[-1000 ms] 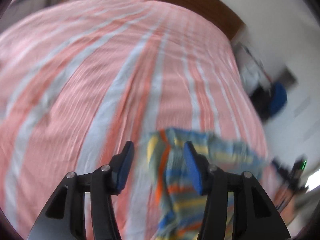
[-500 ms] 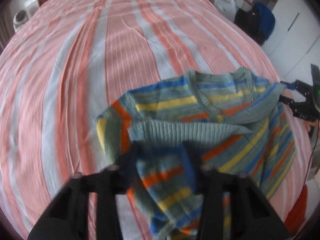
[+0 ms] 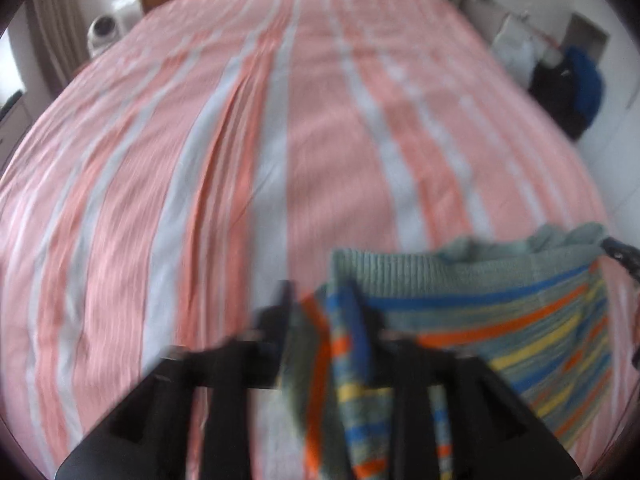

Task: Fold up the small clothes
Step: 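Lift the hem with both grippers and fold it over toward the collar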

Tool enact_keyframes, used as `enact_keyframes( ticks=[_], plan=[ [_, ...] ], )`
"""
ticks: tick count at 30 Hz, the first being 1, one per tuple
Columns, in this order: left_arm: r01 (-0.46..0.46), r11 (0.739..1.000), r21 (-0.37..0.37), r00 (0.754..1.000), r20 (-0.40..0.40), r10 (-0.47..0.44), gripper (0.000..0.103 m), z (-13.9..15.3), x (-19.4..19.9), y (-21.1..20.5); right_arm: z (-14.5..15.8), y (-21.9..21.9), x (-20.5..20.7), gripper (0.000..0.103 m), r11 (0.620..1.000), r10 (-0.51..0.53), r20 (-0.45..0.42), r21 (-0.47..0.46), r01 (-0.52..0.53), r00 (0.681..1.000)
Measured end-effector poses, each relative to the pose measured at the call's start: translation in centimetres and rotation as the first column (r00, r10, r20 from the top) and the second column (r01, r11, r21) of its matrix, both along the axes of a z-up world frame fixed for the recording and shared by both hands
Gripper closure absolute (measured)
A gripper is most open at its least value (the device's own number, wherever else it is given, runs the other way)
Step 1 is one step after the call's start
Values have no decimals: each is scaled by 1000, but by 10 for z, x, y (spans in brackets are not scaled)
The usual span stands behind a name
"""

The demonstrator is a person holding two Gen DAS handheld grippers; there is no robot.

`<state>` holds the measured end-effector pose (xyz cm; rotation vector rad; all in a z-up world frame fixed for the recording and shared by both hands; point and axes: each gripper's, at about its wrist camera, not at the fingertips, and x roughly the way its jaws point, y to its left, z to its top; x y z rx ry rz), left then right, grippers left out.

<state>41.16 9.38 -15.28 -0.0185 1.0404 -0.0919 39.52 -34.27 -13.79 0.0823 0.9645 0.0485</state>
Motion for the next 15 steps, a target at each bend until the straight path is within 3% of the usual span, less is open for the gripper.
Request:
enact_keyframes(
  ticks=[1, 3, 5, 7, 11, 12, 13, 14, 15],
  plan=[
    [-12, 1000, -7, 1000, 26, 12, 51, 2, -9, 7, 0, -8, -6, 42, 999, -35, 6, 31, 34, 999],
    [-13, 998, -63, 999, 42, 16, 51, 7, -33, 25, 5, -19, -23, 41, 995, -53, 28, 81, 51, 998],
    [27, 987, -161, 999, 51, -19, 51, 14, -73, 41, 9, -28, -47, 41, 986, -24, 9, 165, 22, 1000],
    [88, 975, -202, 996, 49, -80, 44, 14, -109, 40, 6, -30, -83, 42, 967, 48, -49, 254, -34, 998],
    [184, 964, -193, 983, 16, -184, 42, -6, -160, 12, -13, -14, -141, 44, 955, 140, -131, 278, -99, 981],
    [194, 962, -193, 981, 9, -196, 48, -13, -165, 3, -24, -7, -151, 48, 956, 154, -158, 272, -107, 975],
    [200, 959, -200, 979, -1, -204, 85, -20, -167, -4, -35, 1, -157, 74, 955, 176, -178, 271, -124, 968],
    [197, 957, -213, 978, -21, -206, 100, -24, -167, -9, -42, 5, -159, 95, 956, 183, -193, 265, -128, 964],
    [182, 955, -235, 979, -44, -197, 102, -26, -168, -9, -47, 8, -162, 95, 958, 173, -205, 262, -116, 963]
  ],
)
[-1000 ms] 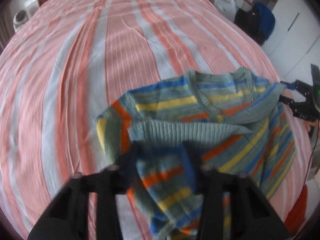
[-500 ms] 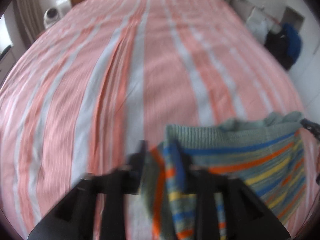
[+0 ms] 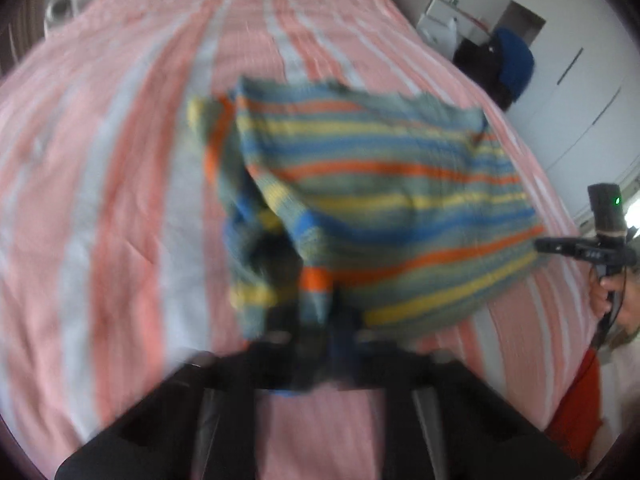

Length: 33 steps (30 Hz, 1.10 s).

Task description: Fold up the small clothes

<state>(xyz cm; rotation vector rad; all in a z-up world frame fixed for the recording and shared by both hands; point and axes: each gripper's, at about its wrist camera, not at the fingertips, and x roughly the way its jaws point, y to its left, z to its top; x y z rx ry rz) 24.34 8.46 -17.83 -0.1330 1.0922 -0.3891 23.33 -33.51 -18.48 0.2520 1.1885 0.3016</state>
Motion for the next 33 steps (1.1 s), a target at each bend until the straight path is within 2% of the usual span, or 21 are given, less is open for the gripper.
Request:
enact_keyframes(
  ticks=[2, 5, 7, 10, 11, 12, 13, 14, 15, 16, 19, 23, 28, 33],
  plan=[
    [-15, 1000, -6, 1000, -2, 15, 102, 10, -13, 8, 9, -5, -10, 96, 999, -32, 7, 28, 32, 999],
    [-17, 1000, 5, 1000, -22, 17, 102, 16, -31, 21, 29, -15, -29, 96, 998, -24, 30, 57, 22, 999],
    [-27, 999, 35, 998, -51, 28, 102, 2, -29, 20, 17, -22, -33, 96, 996, -40, -10, 81, 41, 999],
    [-54, 997, 63, 996, -63, 58, 96, -12, -22, 16, -9, -17, -27, 95, 998, -50, -22, 46, 51, 998],
    [-59, 996, 65, 996, -60, 63, 94, -9, -23, 15, -10, -17, -27, 89, 996, -67, -6, 64, 67, 998],
    [-69, 995, 69, 996, -55, 73, 82, -4, -25, 16, -8, -20, -28, 84, 992, -83, 3, 91, 83, 997],
    [-83, 993, 82, 996, -33, 86, 58, 3, -31, 18, -5, -25, -32, 68, 989, -98, 7, 116, 97, 995],
    [-99, 989, 107, 995, 4, 99, 43, 11, -37, 19, -1, -30, -37, 52, 986, -107, 17, 128, 104, 994],
    [-118, 983, 144, 992, 66, 109, 25, 23, -45, 18, 5, -34, -44, 47, 986, -112, 39, 129, 106, 993],
    [-128, 977, 173, 988, 104, 111, 19, 29, -52, 17, 11, -38, -51, 43, 987, -116, 65, 116, 108, 991],
    [-155, 953, 261, 979, 170, 113, 19, 46, -58, 3, 23, -50, -74, 43, 989, -143, 133, 49, 137, 981],
    [-181, 932, 315, 964, 246, 104, 18, 61, -64, -17, 29, -64, -91, 43, 982, -184, 163, 68, 175, 969],
    [-171, 906, 387, 954, 297, 53, 18, 72, -71, -41, 29, -62, -101, 43, 984, -177, 174, 51, 170, 969],
    [-163, 896, 414, 947, 319, 25, 18, 78, -71, -60, 29, -54, -101, 43, 986, -163, 186, 52, 156, 969]
  ],
)
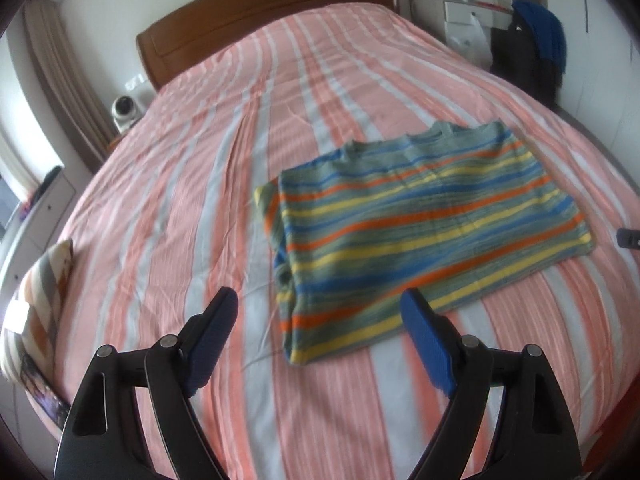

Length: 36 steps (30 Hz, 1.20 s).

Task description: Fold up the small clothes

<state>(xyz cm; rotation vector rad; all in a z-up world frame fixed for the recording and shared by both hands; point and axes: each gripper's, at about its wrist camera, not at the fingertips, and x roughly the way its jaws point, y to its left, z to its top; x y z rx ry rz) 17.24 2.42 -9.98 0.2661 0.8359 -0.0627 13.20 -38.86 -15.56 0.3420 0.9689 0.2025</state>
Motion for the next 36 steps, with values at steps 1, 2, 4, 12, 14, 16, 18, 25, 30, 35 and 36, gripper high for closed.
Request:
enact_keyframes(
  ticks=[1, 2, 4, 12, 14, 16, 18, 25, 30, 35, 36],
  plan=[
    [6, 1000, 1, 1000, 4, -6, 18, 1, 0, -4, 1, 2, 0, 43, 1000, 8, 4, -8, -8, 1000],
    [13, 1000, 2, 1000, 9, -13, 18, 1, 1, -8, 0, 5, 1, 43, 1000, 13, 9, -13, -13, 1000],
    [50, 999, -12, 999, 15, -50, 16, -1, 2, -25, 2, 6, 3, 43, 1000, 17, 23, -20, -17, 1000],
    [418, 907, -40, 905, -66, -420, 15, -66, 1, -177, 14, -22, 38, 43, 999, -40, 87, 22, 38, 995],
    [478, 878, 18, 876, -82, -475, 15, -88, 2, -219, 14, -31, 54, 43, 998, -35, 82, 49, 31, 996],
    [474, 876, 83, 880, -40, -473, 12, -100, 7, -244, 10, -38, 74, 43, 996, -13, 66, 86, 7, 998],
    [460, 883, 93, 887, -4, -462, 11, -103, 15, -257, 4, -42, 95, 43, 991, 15, 46, 136, -21, 999],
    [405, 913, -52, 914, -3, -406, 96, -94, 34, -242, -37, -31, 191, 44, 955, 12, -82, 296, 13, 997],
    [327, 911, -250, 942, 15, -334, 98, -60, 25, -180, -15, 16, 218, 95, 975, 16, -37, 222, -7, 999],
    [155, 892, -424, 987, 30, -157, 98, -25, 8, -71, 54, 114, 211, 95, 964, 184, 108, 173, -201, 977],
    [120, 891, -438, 992, 25, -121, 98, -22, 5, -53, 62, 140, 213, 95, 958, 225, 115, 156, -242, 967]
  ],
)
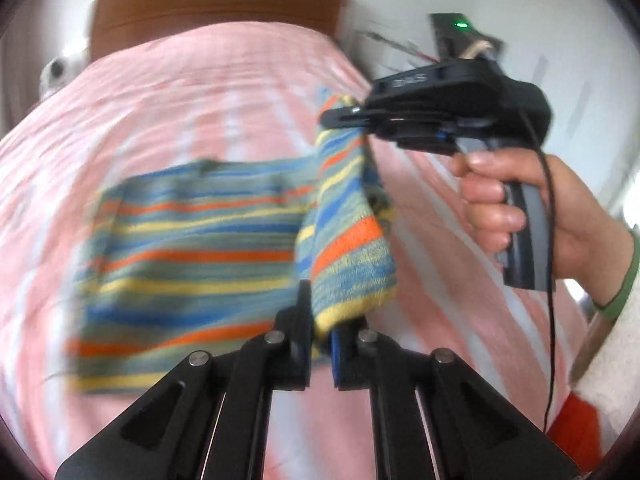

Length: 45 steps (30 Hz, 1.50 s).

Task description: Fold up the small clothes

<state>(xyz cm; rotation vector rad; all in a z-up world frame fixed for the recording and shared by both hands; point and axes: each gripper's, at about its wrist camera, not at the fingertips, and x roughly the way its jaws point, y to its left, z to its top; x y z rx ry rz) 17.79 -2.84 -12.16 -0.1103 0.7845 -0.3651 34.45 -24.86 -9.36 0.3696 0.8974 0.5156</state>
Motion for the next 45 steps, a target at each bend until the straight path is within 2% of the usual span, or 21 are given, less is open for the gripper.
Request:
enact_keyframes(
  ticks=[3, 6, 8, 9, 10, 11, 13, 16, 19, 21, 23, 24, 25, 28, 30, 31, 33, 35, 37, 41, 45],
  plan=[
    [-118, 992, -40, 993, -30, 116, 98, -1, -1, 58, 9, 72, 6, 95, 995, 87, 24, -45, -86, 996],
    [-193, 980, -51, 978, -92, 188, 96, -16, 4, 101, -2, 139, 15, 95, 988, 136, 21, -73, -134, 991],
    [-241, 971, 8, 959, -151, 239, 79, -31, 9, 115, -16, 174, 19, 90, 984, 164, 17, -80, -162, 986],
    [-255, 966, 35, 950, -179, 257, 57, -38, 9, 121, -27, 190, 23, 77, 982, 174, -11, -72, -175, 985],
    [-273, 961, 52, 940, -197, 278, 42, -44, 7, 129, -37, 201, 27, 57, 983, 172, -54, -51, -175, 984],
    [-286, 957, 47, 936, -202, 289, 39, -45, 2, 136, -41, 204, 28, 51, 986, 159, -74, -27, -162, 984],
    [-292, 956, -15, 939, -196, 284, 29, -41, -10, 151, -41, 198, 18, 51, 991, 135, -62, 33, -133, 989],
    [-283, 955, -84, 951, -154, 268, 17, -31, -24, 155, -26, 181, -11, 51, 991, 132, 10, -33, -132, 991],
    [-277, 959, -53, 956, -116, 270, 14, -32, -14, 148, -13, 159, -50, 51, 974, 156, 87, -179, -138, 984],
    [-303, 953, -25, 947, -122, 297, 16, -40, -3, 147, -20, 147, -82, 51, 956, 189, 113, -247, -156, 976],
    [-337, 939, 62, 923, -174, 343, 33, -55, 5, 150, -45, 140, -108, 55, 942, 228, 64, -267, -204, 971],
    [-336, 937, 91, 916, -199, 348, 37, -61, 1, 150, -68, 139, -119, 60, 927, 241, -6, -293, -232, 971],
    [-333, 939, 83, 919, -197, 343, 37, -62, -2, 152, -91, 137, -131, 64, 908, 228, -66, -346, -237, 971],
    [-315, 939, 140, 923, -186, 337, 37, -57, -20, 152, -100, 123, -171, 64, 903, 185, 26, -400, -160, 982],
    [-315, 931, 184, 919, -184, 348, 36, -54, -31, 151, -101, 116, -182, 63, 891, 135, 23, -440, -111, 991],
    [-317, 928, 193, 919, -179, 351, 30, -52, -38, 152, -100, 109, -190, 63, 904, 109, 27, -417, -88, 994],
    [-331, 925, 186, 918, -165, 361, 18, -48, -51, 153, -96, 97, -205, 51, 925, 58, 59, -378, -32, 997],
    [-353, 916, 192, 913, -142, 382, 13, -45, -56, 151, -96, 85, -221, 27, 944, 23, 91, -330, 8, 996],
    [-360, 910, 208, 911, -131, 391, 12, -48, -48, 151, -98, 80, -234, 25, 953, 7, 116, -303, 29, 993],
    [-364, 895, 259, 907, -119, 404, 12, -49, -50, 147, -107, 81, -242, 21, 941, 16, 136, -338, 31, 991],
    [-370, 889, 269, 905, -113, 411, 12, -51, -51, 148, -114, 96, -240, 16, 929, 38, 160, -369, 24, 986]
  ],
)
